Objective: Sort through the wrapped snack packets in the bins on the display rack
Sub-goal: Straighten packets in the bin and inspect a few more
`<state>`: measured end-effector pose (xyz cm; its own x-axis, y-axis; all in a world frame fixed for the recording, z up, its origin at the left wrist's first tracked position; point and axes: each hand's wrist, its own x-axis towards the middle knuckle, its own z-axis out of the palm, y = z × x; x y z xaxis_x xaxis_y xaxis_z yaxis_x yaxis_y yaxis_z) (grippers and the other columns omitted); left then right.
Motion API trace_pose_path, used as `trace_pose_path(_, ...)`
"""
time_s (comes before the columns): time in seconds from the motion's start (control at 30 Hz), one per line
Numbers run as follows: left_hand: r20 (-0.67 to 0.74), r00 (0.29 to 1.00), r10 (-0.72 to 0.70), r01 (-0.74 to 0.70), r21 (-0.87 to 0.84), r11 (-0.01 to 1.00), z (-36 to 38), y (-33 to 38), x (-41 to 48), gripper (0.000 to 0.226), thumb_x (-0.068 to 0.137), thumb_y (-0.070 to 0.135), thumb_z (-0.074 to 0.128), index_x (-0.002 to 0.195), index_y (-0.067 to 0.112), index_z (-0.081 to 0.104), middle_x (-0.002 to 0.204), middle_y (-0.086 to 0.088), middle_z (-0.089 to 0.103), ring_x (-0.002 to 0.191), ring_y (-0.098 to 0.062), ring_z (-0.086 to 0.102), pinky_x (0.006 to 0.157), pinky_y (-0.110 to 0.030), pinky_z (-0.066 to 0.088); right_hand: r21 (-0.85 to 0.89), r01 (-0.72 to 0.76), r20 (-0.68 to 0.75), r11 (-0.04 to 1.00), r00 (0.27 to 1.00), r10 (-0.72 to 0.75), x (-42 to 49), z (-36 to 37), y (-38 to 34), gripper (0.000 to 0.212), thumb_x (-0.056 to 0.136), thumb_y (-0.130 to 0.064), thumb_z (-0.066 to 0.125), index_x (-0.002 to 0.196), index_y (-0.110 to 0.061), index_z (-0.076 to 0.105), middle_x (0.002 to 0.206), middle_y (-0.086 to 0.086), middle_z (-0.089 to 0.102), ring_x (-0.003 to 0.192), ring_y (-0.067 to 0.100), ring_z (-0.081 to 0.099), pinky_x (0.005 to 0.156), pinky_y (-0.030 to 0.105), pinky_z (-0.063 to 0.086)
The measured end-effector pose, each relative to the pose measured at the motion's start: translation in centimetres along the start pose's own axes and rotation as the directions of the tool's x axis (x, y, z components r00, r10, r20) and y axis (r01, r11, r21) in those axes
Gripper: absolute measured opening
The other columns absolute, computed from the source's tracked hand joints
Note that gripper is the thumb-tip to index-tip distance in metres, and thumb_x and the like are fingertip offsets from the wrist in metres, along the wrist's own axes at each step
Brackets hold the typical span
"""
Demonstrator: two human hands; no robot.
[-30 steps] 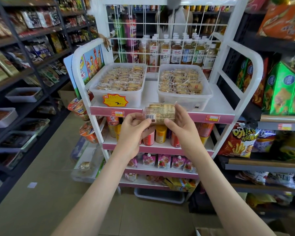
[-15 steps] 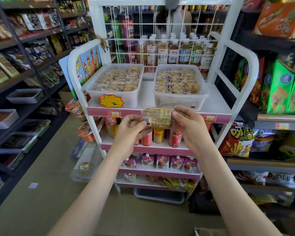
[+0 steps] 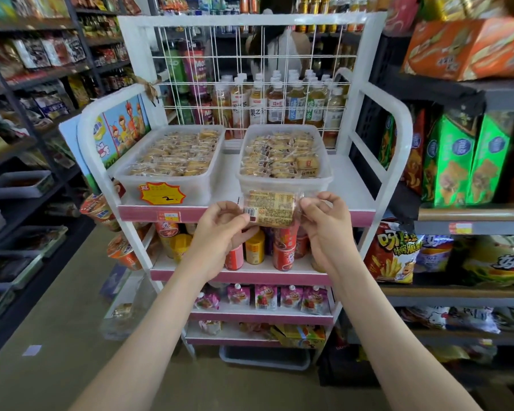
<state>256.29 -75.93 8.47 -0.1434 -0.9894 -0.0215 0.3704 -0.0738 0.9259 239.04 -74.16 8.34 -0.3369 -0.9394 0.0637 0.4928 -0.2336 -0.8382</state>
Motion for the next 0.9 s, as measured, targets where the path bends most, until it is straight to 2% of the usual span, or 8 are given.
trace_pose_path(0.13, -0.005, 0.990, 0.138, -0.133, 0.239, 0.962, 2.3, 1.3, 1.5, 0.018, 0.090, 0.003, 0.063, 0.097, 0.015, 0.052, 0.101, -0.001, 0.065, 0.086, -0.002, 0.068, 0.080, -0.020, 0.055, -0.625, 0.289, 0.142, 0.725, 0.956, -0.258, 1.4, 0.2, -2.2, 0.036, 0.091, -0.011, 0.062, 0.120, -0.021, 0.043, 0.106, -0.003, 0.060, 0.097, 0.003, 0.057, 0.081, 0.014, 0.047)
trace_pose_path(0.2, 0.047, 0.934, 0.355, -0.320, 0.557, 0.767, 3.8, 2.1, 2.4, 0.023, 0.088, 0.012, 0.068, 0.097, 0.024, 0.051, 0.102, 0.007, 0.060, 0.088, 0.008, 0.060, 0.076, -0.010, 0.048, -0.683, 0.374, 0.275, 0.627, 0.927, -0.254, 2.3, 0.9, -2.9, 0.043, 0.092, -0.022, 0.061, 0.131, -0.023, 0.043, 0.123, -0.008, 0.054, 0.112, 0.000, 0.051, 0.087, 0.009, 0.043)
trace_pose_path(0.27, 0.166, 0.815, 0.556, -0.506, 0.673, 0.540, 5.4, 2.8, 3.2, 0.029, 0.086, 0.013, 0.071, 0.095, 0.027, 0.047, 0.099, 0.013, 0.058, 0.089, 0.005, 0.058, 0.072, -0.011, 0.049, -0.654, 0.378, 0.351, 0.655, 0.919, -0.179, 3.8, 1.8, -3.2, 0.054, 0.092, -0.034, 0.061, 0.140, -0.022, 0.040, 0.134, -0.010, 0.049, 0.122, 0.002, 0.045, 0.093, 0.008, 0.038)
trace_pose_path(0.37, 0.397, 0.671, 0.626, -0.662, 0.701, 0.265, 7.0, 3.3, 5.5, 0.029, 0.086, 0.015, 0.070, 0.109, 0.018, 0.052, 0.101, 0.008, 0.058, 0.092, -0.009, 0.059, 0.075, -0.021, 0.050, -0.421, 0.254, 0.324, 0.871, 0.939, -0.117, 6.4, 3.0, -2.9, 0.073, 0.080, -0.045, 0.071, 0.141, -0.020, 0.041, 0.136, 0.004, 0.054, 0.125, 0.018, 0.052, 0.104, 0.036, 0.044)
trace_pose_path(0.47, 0.580, 0.665, 0.470, -0.713, 0.680, 0.171, 7.0, 3.5, 9.3, 0.048, 0.089, 0.017, 0.067, 0.132, 0.011, 0.048, 0.124, -0.002, 0.056, 0.112, -0.010, 0.052, 0.089, -0.009, 0.037, -0.287, 0.194, 0.223, 0.938, 0.966, -0.131, 9.7, 3.1, -3.4, 0.051, 0.086, -0.022, 0.070, 0.131, -0.011, 0.047, 0.119, 0.017, 0.062, 0.109, 0.028, 0.063, 0.090, 0.041, 0.054)
trace_pose_path(0.6, 0.627, 0.750, 0.212, -0.661, 0.725, 0.194, 6.7, 3.9, 14.6, 0.057, 0.095, 0.028, 0.057, 0.146, 0.018, 0.034, 0.147, 0.004, 0.043, 0.129, -0.001, 0.041, 0.101, -0.008, 0.028, -0.505, 0.231, 0.175, 0.832, 0.971, -0.163, 14.5, 0.4, -4.7, 0.027, 0.091, -0.015, 0.061, 0.118, -0.015, 0.055, 0.108, 0.010, 0.067, 0.102, 0.026, 0.065, 0.093, 0.046, 0.053)
trace_pose_path(0.77, 0.605, 0.781, -0.152, -0.623, 0.772, -0.129, 7.3, 2.3, 20.3, 0.073, 0.093, 0.058, 0.041, 0.154, 0.025, 0.018, 0.162, 0.003, 0.012, 0.147, -0.020, 0.020, 0.119, -0.044, 0.021, -0.854, 0.263, 0.233, 0.450, 0.965, -0.121, 18.8, -2.7, -6.4, 0.029, 0.088, -0.012, 0.063, 0.114, -0.024, 0.059, 0.104, 0.003, 0.063, 0.098, 0.019, 0.061, 0.088, 0.035, 0.052)
trace_pose_path(0.9, 0.463, 0.776, -0.429, -0.599, 0.755, -0.268, 7.3, 0.6, 22.9, 0.087, 0.087, 0.076, 0.020, 0.154, 0.027, -0.006, 0.160, 0.004, -0.020, 0.147, -0.016, -0.017, 0.119, -0.047, -0.011, -0.950, 0.302, 0.313, 0.081, 0.926, 0.209, 20.4, -2.9, -6.5, 0.043, 0.090, -0.020, 0.063, 0.131, -0.028, 0.051, 0.123, -0.009, 0.055, 0.103, 0.002, 0.054, 0.085, 0.010, 0.040)
